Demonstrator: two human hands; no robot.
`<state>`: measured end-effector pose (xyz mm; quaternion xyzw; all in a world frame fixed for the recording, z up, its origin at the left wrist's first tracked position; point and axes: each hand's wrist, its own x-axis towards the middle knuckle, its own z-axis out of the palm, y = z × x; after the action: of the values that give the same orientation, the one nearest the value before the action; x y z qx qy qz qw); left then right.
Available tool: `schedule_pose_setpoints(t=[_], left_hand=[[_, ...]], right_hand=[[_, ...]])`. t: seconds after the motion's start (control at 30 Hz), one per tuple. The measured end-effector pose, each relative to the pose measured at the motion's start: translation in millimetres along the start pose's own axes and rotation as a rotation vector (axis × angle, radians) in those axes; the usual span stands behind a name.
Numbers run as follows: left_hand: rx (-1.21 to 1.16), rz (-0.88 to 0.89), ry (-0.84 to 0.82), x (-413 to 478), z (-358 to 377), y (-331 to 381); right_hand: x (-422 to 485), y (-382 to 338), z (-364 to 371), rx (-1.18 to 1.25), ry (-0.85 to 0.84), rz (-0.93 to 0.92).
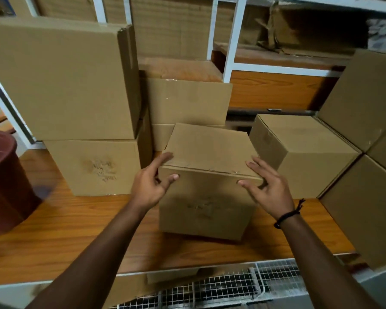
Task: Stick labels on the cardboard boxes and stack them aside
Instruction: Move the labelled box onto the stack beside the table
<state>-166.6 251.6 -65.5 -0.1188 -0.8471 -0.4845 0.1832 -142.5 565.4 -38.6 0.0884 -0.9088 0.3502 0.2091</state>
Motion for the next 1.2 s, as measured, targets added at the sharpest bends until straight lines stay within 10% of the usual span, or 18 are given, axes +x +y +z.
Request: schedule_pose_setpoints(t=[0.43, 0.67, 1.2], left_hand=[[-0.128, -0.019, -0.004, -2, 12, 13], [0.073, 0.112, -0.082, 10, 4, 18], [0.047, 0.139, -0.206, 16, 7, 21]], right_hand=[[12, 13, 7, 0.275, 0.22, 0.061], [-17, 36, 19, 0.381, -0.073, 0.206], [25, -43, 12, -0.134, -0.131, -0.117]])
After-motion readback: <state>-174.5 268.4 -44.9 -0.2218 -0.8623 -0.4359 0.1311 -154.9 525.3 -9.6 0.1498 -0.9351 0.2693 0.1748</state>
